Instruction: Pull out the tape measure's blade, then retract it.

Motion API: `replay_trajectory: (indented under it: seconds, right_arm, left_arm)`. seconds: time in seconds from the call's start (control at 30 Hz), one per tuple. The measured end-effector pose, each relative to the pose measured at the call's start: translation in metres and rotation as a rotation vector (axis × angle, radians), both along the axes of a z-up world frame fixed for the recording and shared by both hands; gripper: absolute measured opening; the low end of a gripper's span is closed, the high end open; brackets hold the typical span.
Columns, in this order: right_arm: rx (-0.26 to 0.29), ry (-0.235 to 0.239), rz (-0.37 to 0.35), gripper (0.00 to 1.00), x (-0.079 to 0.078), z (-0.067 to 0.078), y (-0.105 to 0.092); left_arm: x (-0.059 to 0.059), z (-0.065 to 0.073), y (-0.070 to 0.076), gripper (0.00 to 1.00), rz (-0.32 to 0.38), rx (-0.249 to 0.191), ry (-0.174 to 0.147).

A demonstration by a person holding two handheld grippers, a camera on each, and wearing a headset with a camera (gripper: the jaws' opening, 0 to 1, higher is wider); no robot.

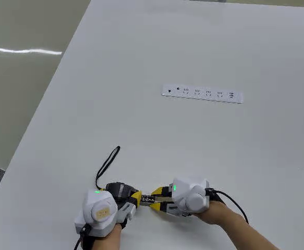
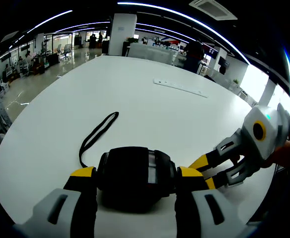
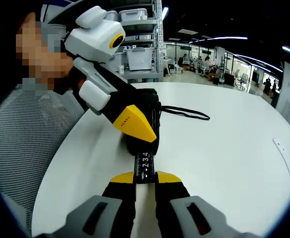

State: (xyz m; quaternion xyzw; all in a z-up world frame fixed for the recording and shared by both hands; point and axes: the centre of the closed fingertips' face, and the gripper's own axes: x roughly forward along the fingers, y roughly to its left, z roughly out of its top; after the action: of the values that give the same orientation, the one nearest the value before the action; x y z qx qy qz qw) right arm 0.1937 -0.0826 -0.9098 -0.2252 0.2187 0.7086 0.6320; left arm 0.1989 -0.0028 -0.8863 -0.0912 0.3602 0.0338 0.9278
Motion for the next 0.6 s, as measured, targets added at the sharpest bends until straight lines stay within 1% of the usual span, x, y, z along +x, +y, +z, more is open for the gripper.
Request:
replay_trajectory:
  seconds: [0.3,0.6]
  right_arm:
    - [0.007,-0.003,0.008,0.12,-0.001,0.002,0.009]
    - [0.013,-0.003,0.011,0.12,-0.002,0.002,0.014]
  left_arm:
    - [0.0,0.0,0.001,0.6,0.002,-0.011,-0.001]
    - [0.0,0.0,0.001,0.6,0.001,-0.016,0.005]
